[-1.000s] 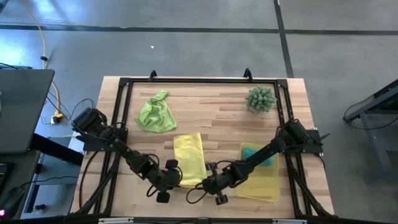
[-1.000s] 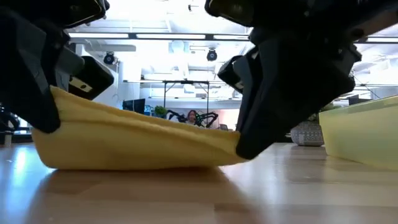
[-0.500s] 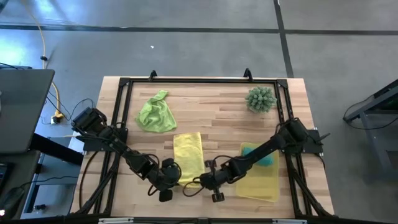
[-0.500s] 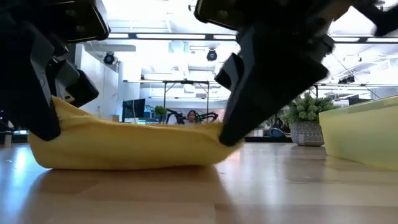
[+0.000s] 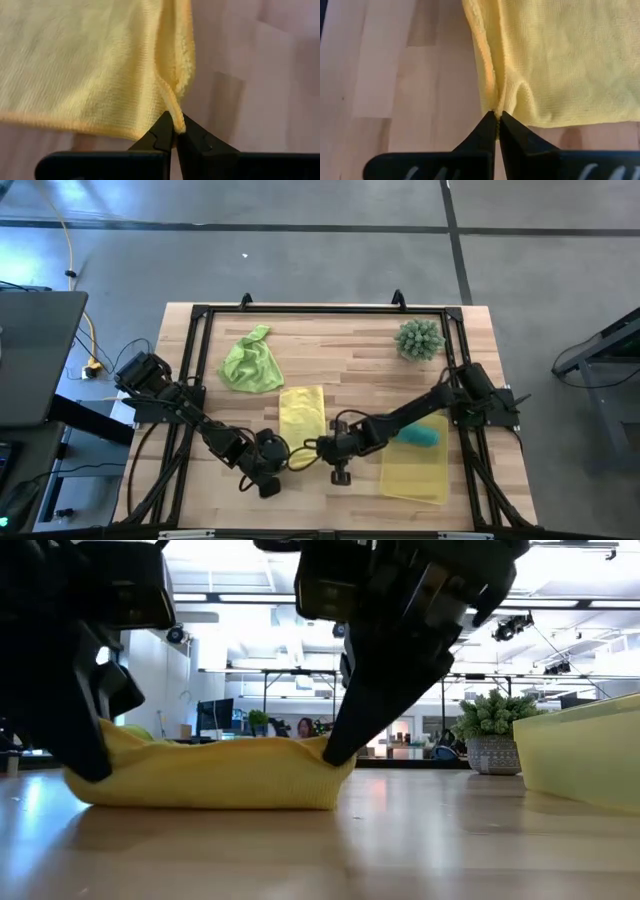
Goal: Roll microfiber towels into tight, uniform cylinder then place into a basket
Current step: Roll the yellow microfiber cloth
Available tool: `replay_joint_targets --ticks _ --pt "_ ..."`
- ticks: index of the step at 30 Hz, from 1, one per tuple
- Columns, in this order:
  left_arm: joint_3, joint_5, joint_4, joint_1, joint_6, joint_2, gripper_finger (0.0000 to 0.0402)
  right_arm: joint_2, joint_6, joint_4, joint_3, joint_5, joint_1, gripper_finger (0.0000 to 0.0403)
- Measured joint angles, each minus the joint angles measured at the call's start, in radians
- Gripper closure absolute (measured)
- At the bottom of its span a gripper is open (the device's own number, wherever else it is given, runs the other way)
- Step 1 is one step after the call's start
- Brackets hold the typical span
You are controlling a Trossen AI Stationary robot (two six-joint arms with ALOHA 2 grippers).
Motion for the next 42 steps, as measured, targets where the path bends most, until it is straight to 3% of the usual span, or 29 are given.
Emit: replay_joint_targets --ticks 16,21,30,34,42 --pt "0.001 -0.034 0.005 0.023 -0.051 -0.031 0.0396 -0.002 -0.042 -0.006 0.001 -0.011 -0.042 0.0401" --pt "0.002 -0.102 -0.064 0.026 -0.051 -0.077 0.0396 -0.002 -0.053 -0.012 0.001 -0.010 -0.061 0.0401" --pt "0.001 -0.103 -0.155 0.059 -0.137 -0.025 0.0396 -0.002 -0.053 -0.021 0.001 -0.010 -0.093 0.0395" --pt "0.001 -0.101 -0.155 0.074 -0.138 -0.012 0.0396 -0.002 -0.091 -0.028 0.001 -0.010 -0.096 0.0373" --pt "0.001 -0.085 -0.158 0.079 -0.137 -0.012 0.0396 -0.053 -0.132 -0.111 0.001 -0.014 -0.096 0.0286"
